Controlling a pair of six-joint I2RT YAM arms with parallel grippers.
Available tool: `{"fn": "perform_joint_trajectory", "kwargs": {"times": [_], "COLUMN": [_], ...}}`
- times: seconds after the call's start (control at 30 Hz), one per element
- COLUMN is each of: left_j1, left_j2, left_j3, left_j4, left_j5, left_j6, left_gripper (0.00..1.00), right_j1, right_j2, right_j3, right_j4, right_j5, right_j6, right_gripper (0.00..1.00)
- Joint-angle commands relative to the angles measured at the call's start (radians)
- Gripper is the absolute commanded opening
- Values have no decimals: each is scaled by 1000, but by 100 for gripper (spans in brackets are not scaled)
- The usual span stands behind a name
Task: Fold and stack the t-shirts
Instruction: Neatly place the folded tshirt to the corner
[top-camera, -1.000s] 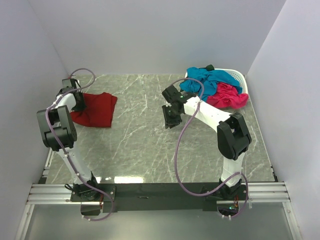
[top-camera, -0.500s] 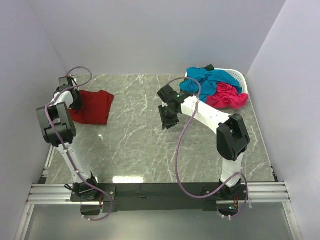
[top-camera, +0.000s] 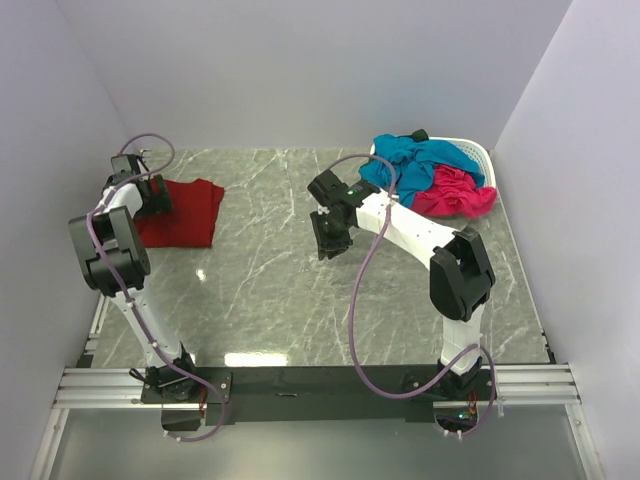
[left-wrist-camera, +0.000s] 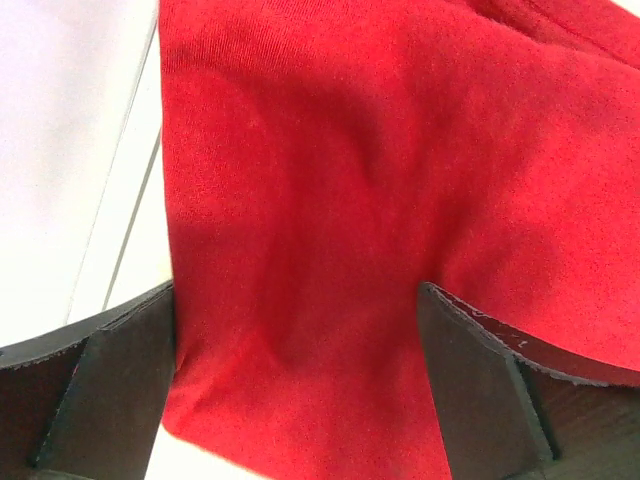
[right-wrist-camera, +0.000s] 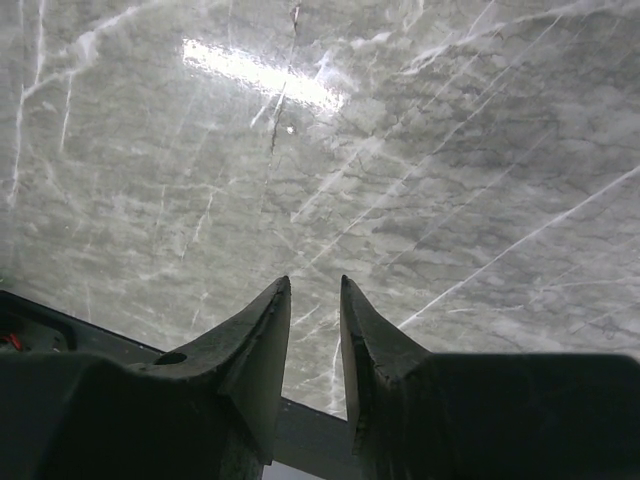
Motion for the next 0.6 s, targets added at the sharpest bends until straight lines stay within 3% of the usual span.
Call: {"fn": "perform_joint_trajectory", "kwargs": {"times": [0.0, 0.57], "left_j1": [-1, -80], "left_j2": [-110, -492], "left_j3": [-38, -315], "left_j4": [31, 143], "left_j5": [-2, -90], "left_j6": [-48, -140], "left_gripper": [99, 99], "right_j1": [5, 4], "right_j2": [-2, -94], "right_j3": [37, -92], "right_j4": [9, 152], "right_j5": [-11, -37], "right_j6": [4, -4], "right_gripper": [34, 39]}}
